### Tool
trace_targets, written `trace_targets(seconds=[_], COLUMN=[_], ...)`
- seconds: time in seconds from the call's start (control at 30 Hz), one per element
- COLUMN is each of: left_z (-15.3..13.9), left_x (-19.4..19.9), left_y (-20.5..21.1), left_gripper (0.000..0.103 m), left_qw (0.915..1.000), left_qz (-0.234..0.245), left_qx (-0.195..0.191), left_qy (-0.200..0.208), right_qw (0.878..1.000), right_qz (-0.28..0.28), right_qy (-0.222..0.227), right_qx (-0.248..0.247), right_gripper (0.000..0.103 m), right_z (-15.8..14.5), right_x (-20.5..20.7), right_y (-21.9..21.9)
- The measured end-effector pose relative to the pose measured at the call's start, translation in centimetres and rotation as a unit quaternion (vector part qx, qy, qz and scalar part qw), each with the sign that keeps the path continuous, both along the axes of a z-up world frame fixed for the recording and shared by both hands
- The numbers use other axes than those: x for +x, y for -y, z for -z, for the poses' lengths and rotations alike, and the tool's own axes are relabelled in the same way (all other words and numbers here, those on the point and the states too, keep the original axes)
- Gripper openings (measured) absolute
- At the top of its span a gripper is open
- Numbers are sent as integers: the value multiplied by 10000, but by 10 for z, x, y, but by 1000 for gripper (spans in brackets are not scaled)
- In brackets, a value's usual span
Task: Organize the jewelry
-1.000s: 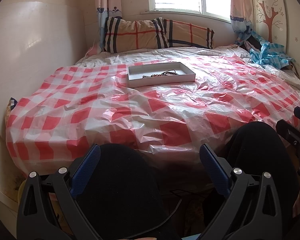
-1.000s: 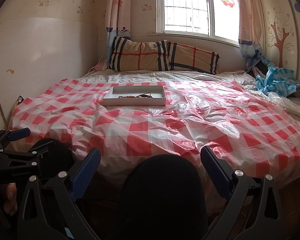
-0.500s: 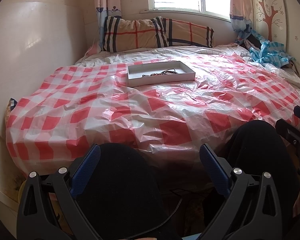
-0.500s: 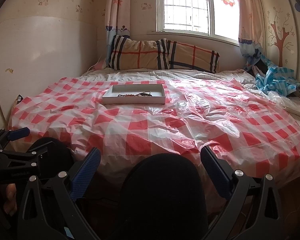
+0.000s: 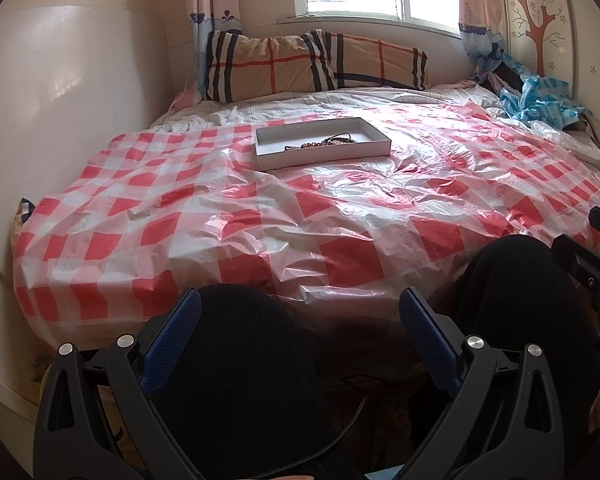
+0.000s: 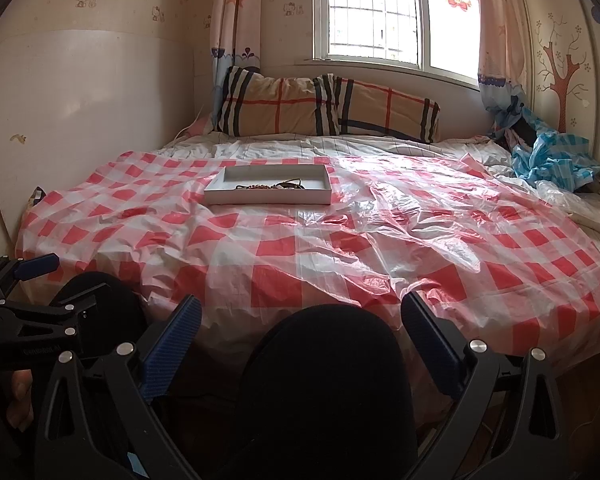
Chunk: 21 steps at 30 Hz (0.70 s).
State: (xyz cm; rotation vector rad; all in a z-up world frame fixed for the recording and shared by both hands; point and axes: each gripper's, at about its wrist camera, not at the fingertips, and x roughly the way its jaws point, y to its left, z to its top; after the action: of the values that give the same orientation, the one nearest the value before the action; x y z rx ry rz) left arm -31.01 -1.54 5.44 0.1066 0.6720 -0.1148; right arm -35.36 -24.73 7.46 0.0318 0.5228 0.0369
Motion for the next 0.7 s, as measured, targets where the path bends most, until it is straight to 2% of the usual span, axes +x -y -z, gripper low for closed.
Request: trace_targets(seconds=[0.33,0.5,0.7], left_z=[1,9,7], left_x=[1,8,0], left_y=[0,3,6], left_gripper=[95,95,95], left_qw=[10000,9990,9997], left_qz=[6,199,87], left_qx=[0,5,180], left_qy=[-25,-388,-146], right_qw=[10000,10000,10000], right_qz=[-3,-4,2], right_qy=[-6,-15,-17], right_qx=[2,19,47], right_gripper=[96,96,96], right_z=[0,2,4], right_x=[0,1,0], right_y=[2,2,4])
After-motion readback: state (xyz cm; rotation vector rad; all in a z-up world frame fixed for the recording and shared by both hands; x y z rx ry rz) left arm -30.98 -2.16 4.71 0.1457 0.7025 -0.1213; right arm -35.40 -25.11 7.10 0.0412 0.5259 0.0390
